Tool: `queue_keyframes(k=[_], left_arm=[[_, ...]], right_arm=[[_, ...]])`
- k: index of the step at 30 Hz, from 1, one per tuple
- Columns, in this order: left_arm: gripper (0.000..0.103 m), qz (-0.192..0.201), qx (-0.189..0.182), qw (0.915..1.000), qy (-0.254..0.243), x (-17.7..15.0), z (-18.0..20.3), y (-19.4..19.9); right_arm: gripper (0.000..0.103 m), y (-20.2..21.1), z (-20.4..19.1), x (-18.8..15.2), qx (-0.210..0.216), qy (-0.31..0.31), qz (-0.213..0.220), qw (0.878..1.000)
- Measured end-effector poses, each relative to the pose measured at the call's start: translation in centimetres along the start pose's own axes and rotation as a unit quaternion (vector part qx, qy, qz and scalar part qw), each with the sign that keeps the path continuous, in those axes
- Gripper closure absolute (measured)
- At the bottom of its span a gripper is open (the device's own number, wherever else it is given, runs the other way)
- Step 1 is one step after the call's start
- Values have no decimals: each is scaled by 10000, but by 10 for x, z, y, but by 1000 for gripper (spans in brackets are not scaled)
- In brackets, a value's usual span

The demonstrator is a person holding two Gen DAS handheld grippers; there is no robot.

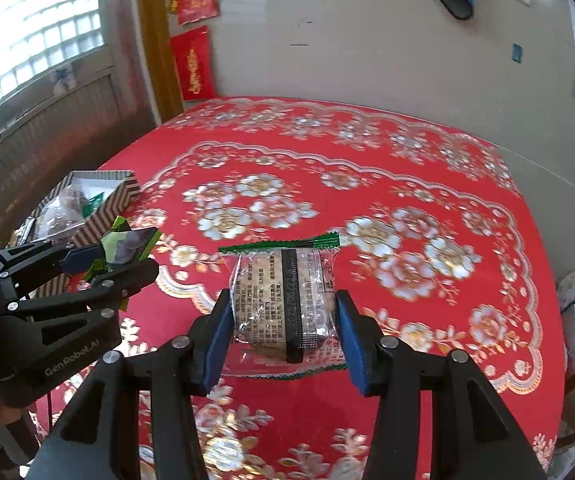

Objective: Organize snacks
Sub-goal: 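Carry the green packet and clear biscuit packet over the white box with both tools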

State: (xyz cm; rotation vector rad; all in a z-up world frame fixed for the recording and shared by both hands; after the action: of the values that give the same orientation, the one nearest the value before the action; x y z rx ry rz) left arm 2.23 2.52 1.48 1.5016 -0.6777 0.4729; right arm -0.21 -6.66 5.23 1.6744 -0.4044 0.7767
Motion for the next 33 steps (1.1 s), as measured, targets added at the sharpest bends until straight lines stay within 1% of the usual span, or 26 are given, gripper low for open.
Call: queue_keyframes(k=[9, 18, 24, 33], left_arm=[[63, 97, 276, 9992, 281, -6, -45, 16], [63, 112, 615, 9962, 612, -20, -103, 33], [63, 117, 897, 9919, 890, -31, -144, 43], [63, -13, 1299, 9818, 1385, -61, -206, 51]], right_arm=[[53, -11, -53, 13, 295, 409, 1, 9987], [53, -26, -114, 26, 665, 842, -30, 9942], [53, -36, -159, 32, 916, 1193, -72, 9886], [53, -55, -225, 38, 1273, 1711, -200, 9768]])
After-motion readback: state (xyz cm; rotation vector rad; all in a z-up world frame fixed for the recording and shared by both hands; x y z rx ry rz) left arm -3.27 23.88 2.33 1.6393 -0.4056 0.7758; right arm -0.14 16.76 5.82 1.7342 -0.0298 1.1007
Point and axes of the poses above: each gripper's, at about its wrist camera, not at the fingertips, and y roughly against the way its jaws point, z to its right, x to its top, the point moved 6 cm from there along -y, roughly the way its jaws point, and after that the axes turned 3 degrees about -y, right-handed, at the moved point
